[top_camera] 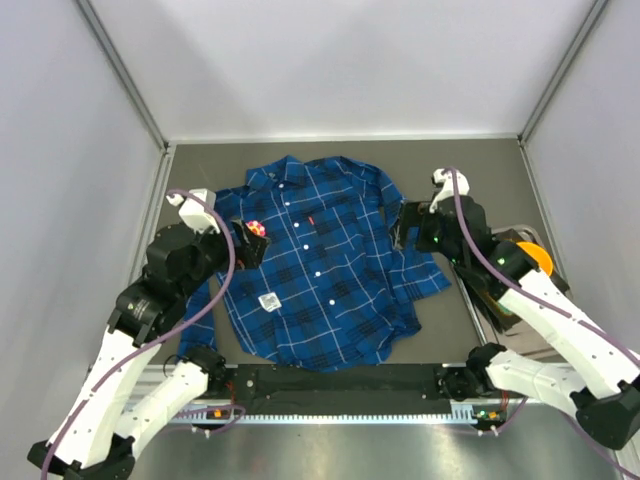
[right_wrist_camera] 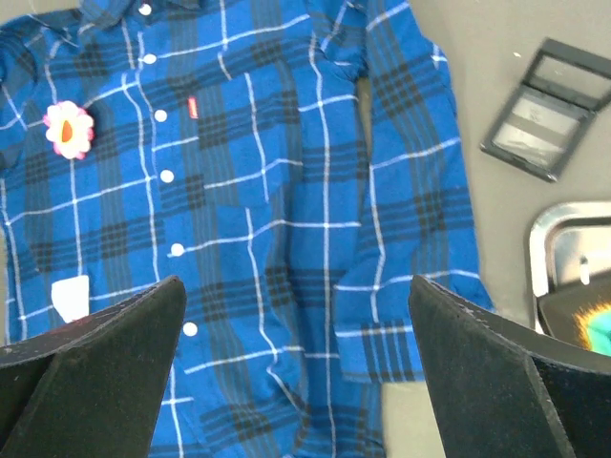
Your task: Remove the brooch from the garment
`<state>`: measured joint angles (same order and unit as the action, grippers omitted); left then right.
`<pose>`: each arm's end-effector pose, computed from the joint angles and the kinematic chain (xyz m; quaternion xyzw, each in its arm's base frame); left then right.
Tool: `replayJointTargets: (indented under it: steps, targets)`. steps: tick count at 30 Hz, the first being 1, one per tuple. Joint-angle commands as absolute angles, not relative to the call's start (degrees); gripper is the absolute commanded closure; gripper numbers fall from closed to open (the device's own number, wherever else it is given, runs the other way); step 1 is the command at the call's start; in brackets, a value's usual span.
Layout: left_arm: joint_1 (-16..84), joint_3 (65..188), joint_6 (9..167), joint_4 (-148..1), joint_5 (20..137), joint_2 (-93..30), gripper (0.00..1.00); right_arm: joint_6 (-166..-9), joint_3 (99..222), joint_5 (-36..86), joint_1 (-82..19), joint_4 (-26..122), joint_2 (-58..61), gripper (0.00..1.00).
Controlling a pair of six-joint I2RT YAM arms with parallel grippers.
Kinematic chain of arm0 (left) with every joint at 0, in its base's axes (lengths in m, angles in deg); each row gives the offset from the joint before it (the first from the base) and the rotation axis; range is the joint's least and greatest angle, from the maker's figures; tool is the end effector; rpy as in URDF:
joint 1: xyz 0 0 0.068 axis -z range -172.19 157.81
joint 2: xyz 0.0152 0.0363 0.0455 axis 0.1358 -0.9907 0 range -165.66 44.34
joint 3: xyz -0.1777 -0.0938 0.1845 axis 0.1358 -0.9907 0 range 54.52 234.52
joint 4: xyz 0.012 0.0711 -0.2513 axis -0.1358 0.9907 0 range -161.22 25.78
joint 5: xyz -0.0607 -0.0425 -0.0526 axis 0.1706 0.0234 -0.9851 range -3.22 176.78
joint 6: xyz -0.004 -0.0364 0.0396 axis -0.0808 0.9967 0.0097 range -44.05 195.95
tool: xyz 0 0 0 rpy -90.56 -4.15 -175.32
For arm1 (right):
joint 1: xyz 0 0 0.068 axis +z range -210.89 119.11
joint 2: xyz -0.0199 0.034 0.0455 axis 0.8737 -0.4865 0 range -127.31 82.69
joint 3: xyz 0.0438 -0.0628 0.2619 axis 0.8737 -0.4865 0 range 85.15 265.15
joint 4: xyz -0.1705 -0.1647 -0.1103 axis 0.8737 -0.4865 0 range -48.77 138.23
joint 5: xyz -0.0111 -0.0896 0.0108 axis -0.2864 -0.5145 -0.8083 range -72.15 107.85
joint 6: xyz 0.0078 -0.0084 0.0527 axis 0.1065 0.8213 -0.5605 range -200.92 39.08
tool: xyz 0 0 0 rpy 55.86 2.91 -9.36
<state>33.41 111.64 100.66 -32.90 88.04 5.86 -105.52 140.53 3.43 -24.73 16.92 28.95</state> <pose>0.1171 -0.0552 0.3759 0.0000 0.8175 -0.2366 0.5250 0.1677 0.1117 0.3398 -0.0237 0.8598 0.1585 0.4849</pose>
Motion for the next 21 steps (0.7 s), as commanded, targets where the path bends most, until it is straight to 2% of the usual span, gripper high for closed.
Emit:
replayJointTargets:
  steps: [1,4,5,9,12,15,16,17,18,20,21]
  targets:
    - [33.6,111.4,102.8,-31.7,91.5,3.2,0.06,-105.0,147.5,5.9,-23.3,24.3,21.8,0.01]
    - [33.6,110.6,105.0,-29.4,96.7,0.6,0.12,-104.3,152.0,9.6,-21.3,26.8,14.4,0.01]
    - [33.5,110.4,107.2,-28.4,100.8,-0.3,0.12,-103.5,153.3,10.9,-20.4,29.0,12.4,0.01]
    - [32.6,109.2,110.0,-28.5,102.5,-5.0,0.11,-102.4,162.8,14.3,-16.0,33.5,-0.7,0.01]
    - [28.3,107.6,111.8,-32.1,96.9,-7.6,0.08,-104.5,166.4,19.1,-14.6,41.0,-10.3,0.01]
    - [19.0,105.6,113.6,-36.7,90.3,-9.6,0.07,-108.2,168.3,24.2,-14.6,51.1,-18.8,0.01]
    - [13.6,104.3,114.3,-37.7,84.2,-10.9,0.07,-108.7,169.2,25.1,-14.6,52.6,-20.8,0.01]
    - [11.2,103.4,115.6,-39.4,81.8,-11.7,0.09,-109.9,169.9,26.5,-14.7,53.8,-22.6,0.01]
    - [9.1,102.6,116.0,-42.6,79.6,-12.5,0.19,-110.4,170.6,27.2,-14.6,54.9,-26.0,0.02]
    - [5.4,101.5,116.4,-45.5,75.3,-15.9,0.29,-110.9,170.6,29.1,-14.6,58.2,-28.8,0.06]
    - [5.3,101.7,116.1,-46.5,75.3,-17.2,0.4,-110.8,171.0,29.8,-14.6,58.6,-31.2,0.08]
